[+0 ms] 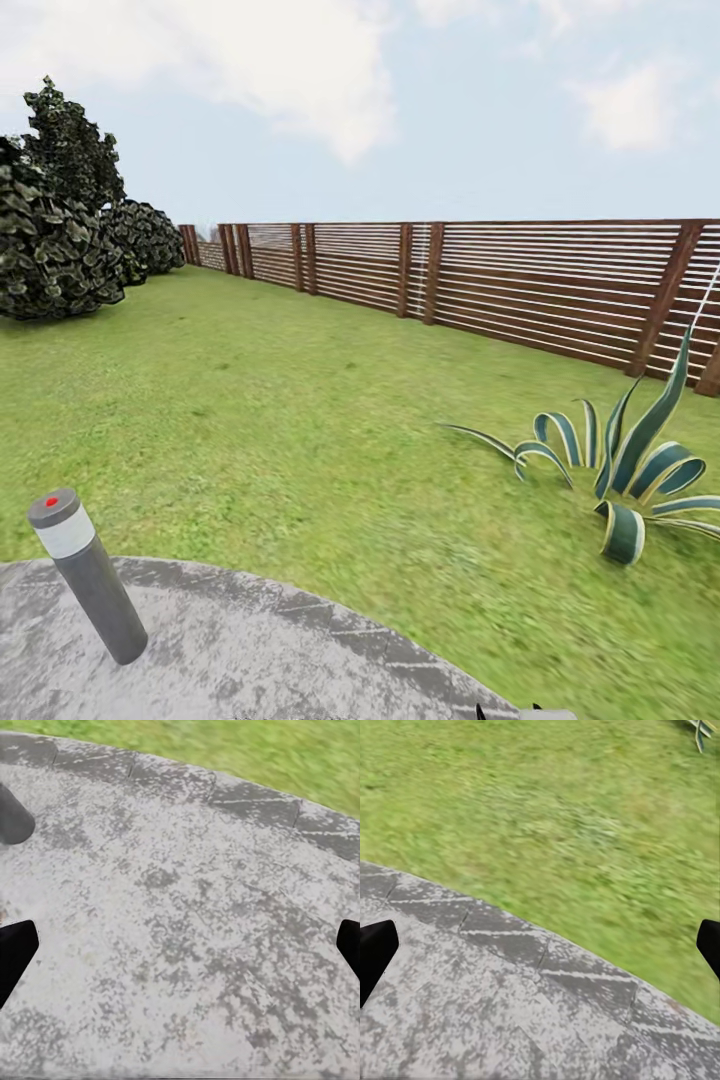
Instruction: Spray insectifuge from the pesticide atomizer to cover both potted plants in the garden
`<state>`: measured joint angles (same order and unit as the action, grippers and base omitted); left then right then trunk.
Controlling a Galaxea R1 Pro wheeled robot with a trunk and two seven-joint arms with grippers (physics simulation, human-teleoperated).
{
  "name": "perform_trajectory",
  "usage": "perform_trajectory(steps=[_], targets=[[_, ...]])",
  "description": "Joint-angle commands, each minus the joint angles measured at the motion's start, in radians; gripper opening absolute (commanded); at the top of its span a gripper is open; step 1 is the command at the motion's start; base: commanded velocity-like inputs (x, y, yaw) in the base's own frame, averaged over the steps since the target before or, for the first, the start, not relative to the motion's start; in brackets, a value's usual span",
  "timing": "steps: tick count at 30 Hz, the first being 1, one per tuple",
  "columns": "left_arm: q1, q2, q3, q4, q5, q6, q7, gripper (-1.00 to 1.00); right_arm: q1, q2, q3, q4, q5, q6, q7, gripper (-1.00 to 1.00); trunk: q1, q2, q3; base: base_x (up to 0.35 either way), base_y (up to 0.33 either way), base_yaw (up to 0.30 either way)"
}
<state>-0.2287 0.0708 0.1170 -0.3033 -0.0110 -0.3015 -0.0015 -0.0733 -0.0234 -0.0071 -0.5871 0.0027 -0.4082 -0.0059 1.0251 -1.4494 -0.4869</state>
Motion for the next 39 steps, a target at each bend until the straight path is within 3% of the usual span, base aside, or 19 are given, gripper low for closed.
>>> perform_trajectory(steps=[1, 12, 18, 39], targets=[[-0.001, 0.000, 0.002, 0.001, -0.002, -0.004, -0.001, 1.00, 0.000, 0.001, -0.001, 0.001, 0.000, -0.003, 0.000, 1.00, 0.000, -0.001, -0.002, 0.000, 0.000, 0.203], [-0.002, 0.011, 0.006, -0.007, 0.003, -0.005, 0.003, 1.00, 0.000, 0.008, 0.001, 0.037, -0.001, -0.003, -0.002, 1.00, 0.000, -0.001, -0.015, 0.000, 0.000, 0.203], [-0.002, 0.018, 0.006, -0.001, 0.006, -0.047, 0.003, 1.00, 0.000, 0.008, 0.001, 0.054, -0.001, -0.003, -0.006, 1.00, 0.000, -0.001, -0.023, -0.010, 0.000, 0.204], [-0.003, 0.018, 0.007, 0.001, 0.008, -0.060, 0.003, 1.00, -0.001, 0.010, 0.003, 0.058, -0.001, -0.003, -0.032, 1.00, 0.000, -0.001, -0.030, -0.225, -0.058, 0.259]])
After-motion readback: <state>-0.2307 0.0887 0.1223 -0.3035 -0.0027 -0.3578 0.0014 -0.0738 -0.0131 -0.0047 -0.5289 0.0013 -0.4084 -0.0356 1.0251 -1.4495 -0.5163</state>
